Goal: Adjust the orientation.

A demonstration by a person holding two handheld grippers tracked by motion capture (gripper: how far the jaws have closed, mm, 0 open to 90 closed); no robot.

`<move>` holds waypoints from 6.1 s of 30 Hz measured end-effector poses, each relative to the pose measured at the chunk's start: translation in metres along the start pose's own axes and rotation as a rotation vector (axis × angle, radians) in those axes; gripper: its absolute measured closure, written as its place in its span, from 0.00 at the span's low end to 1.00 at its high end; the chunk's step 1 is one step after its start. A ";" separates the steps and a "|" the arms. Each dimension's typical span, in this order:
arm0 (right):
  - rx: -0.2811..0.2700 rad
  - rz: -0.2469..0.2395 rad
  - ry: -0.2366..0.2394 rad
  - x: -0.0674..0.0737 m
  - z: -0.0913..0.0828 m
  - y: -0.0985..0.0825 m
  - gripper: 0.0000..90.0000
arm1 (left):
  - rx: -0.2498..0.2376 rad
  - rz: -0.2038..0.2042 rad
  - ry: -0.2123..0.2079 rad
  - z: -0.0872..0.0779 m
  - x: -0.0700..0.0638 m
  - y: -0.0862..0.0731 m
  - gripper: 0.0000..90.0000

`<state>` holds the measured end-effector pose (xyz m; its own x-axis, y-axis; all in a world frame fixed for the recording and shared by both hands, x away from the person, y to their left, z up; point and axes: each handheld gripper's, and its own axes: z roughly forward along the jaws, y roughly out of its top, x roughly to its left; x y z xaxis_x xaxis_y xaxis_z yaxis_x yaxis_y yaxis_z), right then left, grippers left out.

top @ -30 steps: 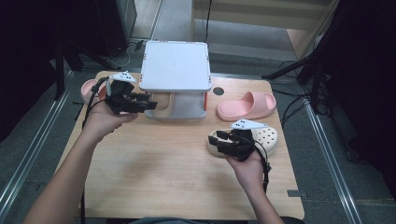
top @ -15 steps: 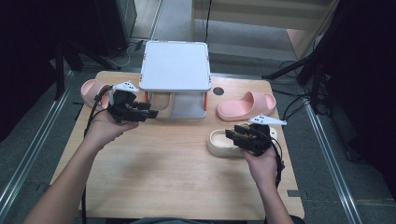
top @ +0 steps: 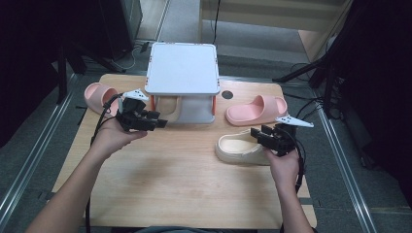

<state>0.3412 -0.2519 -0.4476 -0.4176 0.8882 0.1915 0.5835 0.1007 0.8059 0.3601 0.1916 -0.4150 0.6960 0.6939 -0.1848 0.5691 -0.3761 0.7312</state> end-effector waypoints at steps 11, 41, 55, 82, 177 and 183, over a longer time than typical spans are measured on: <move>0.058 0.006 -0.084 -0.010 0.013 -0.012 0.55 | 0.021 0.019 -0.027 0.015 -0.003 0.007 0.55; 0.018 -0.050 -0.112 0.015 -0.003 0.003 0.90 | 0.018 0.003 -0.035 0.020 0.000 0.007 0.55; 0.012 -0.165 0.101 0.091 0.017 0.020 0.93 | 0.022 0.004 -0.026 0.017 -0.002 0.001 0.55; 0.150 -0.317 0.309 0.147 0.063 -0.011 0.71 | 0.072 0.020 -0.031 0.027 -0.016 -0.021 0.56; 0.185 -0.142 0.244 0.091 0.085 -0.013 0.86 | 0.084 -0.020 -0.119 0.059 -0.042 -0.053 0.81; 0.124 -0.138 0.262 0.096 0.064 -0.008 0.79 | 0.074 -0.024 -0.081 0.042 -0.032 -0.046 0.71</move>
<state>0.3406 -0.1389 -0.4713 -0.6545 0.7183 0.2359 0.5828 0.2806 0.7626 0.3297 0.1610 -0.4703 0.7132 0.6523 -0.2565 0.6149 -0.4067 0.6756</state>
